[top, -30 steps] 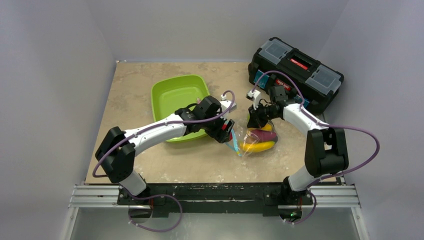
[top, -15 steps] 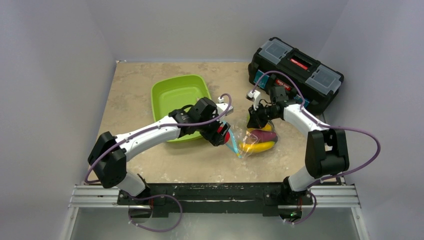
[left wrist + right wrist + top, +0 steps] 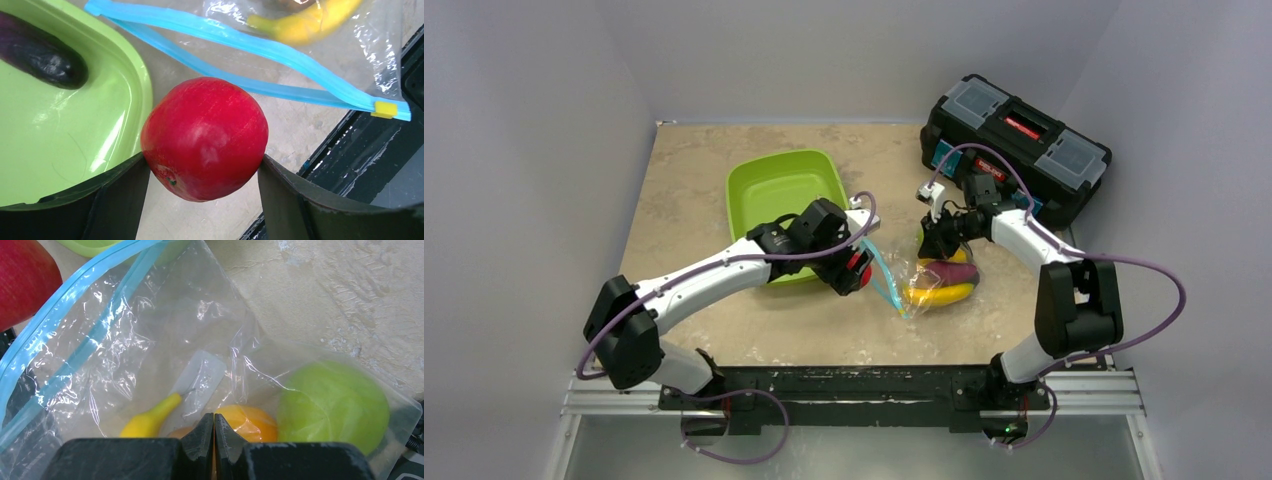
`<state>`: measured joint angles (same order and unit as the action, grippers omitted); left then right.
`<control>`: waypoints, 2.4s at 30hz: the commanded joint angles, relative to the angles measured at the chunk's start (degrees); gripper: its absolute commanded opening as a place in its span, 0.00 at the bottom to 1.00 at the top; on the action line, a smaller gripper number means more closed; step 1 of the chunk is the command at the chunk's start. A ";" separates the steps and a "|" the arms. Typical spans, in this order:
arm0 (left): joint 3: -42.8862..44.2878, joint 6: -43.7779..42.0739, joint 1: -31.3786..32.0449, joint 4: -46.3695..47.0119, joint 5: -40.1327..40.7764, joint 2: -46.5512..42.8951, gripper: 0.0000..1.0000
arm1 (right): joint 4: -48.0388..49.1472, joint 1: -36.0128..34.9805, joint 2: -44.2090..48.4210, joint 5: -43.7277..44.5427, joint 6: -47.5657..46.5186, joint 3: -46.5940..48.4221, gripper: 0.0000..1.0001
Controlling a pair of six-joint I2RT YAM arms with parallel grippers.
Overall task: Open the zip-top bag and remove the fake food
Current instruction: Pick up the fake fruit from the zipper food storage bag, then place the fake fruit in the bin.
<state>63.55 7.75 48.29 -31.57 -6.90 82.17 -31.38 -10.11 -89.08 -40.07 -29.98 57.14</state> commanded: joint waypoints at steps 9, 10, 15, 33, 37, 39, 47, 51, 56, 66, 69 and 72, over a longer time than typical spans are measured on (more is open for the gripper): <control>-4.27 1.40 -6.14 2.17 2.83 -8.42 0.00 | -0.69 0.04 2.32 -2.31 -1.66 -0.32 0.05; -4.57 2.04 -6.65 2.47 3.11 -8.88 0.00 | -0.69 0.07 2.33 -2.37 -1.66 -0.35 0.05; -5.23 4.74 -8.61 3.18 6.54 -10.16 0.00 | -0.74 0.10 2.33 -2.55 -1.80 -0.28 0.05; -4.22 11.59 -13.84 1.30 15.11 -7.56 0.00 | -0.97 0.32 2.75 -2.62 -1.95 -0.41 0.05; -3.43 12.26 -14.28 1.43 15.73 -5.82 0.00 | -0.90 0.42 2.86 -2.56 -1.95 -0.54 0.05; -2.99 12.48 -14.59 1.58 15.90 -4.82 0.00 | -0.80 0.37 2.94 -2.60 -1.98 -0.67 0.05; -0.79 13.39 -15.92 1.87 14.49 -0.20 0.08 | -0.62 0.44 3.02 -2.55 -1.84 -0.89 0.06; 0.17 13.88 -16.19 1.73 13.92 1.64 0.20 | -0.52 0.53 3.12 -2.38 -1.81 -0.97 0.06; 0.52 15.08 -16.71 1.95 13.16 2.88 0.35 | -0.44 0.61 3.21 -2.32 -1.82 -1.07 0.06; 0.59 16.22 -17.48 1.72 11.48 4.30 0.50 | -0.62 0.71 3.01 -2.29 -1.93 -0.96 0.06; 0.69 16.25 -17.68 1.63 10.87 4.51 0.54 | -0.65 0.72 3.02 -2.32 -2.00 -0.90 0.06; 0.70 16.33 -17.78 1.45 10.32 4.41 0.64 | -0.79 0.77 3.03 -2.33 -2.06 -0.89 0.06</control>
<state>61.65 23.14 31.16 -30.96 4.73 86.59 -32.10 -9.67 -87.68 -41.36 -31.14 56.42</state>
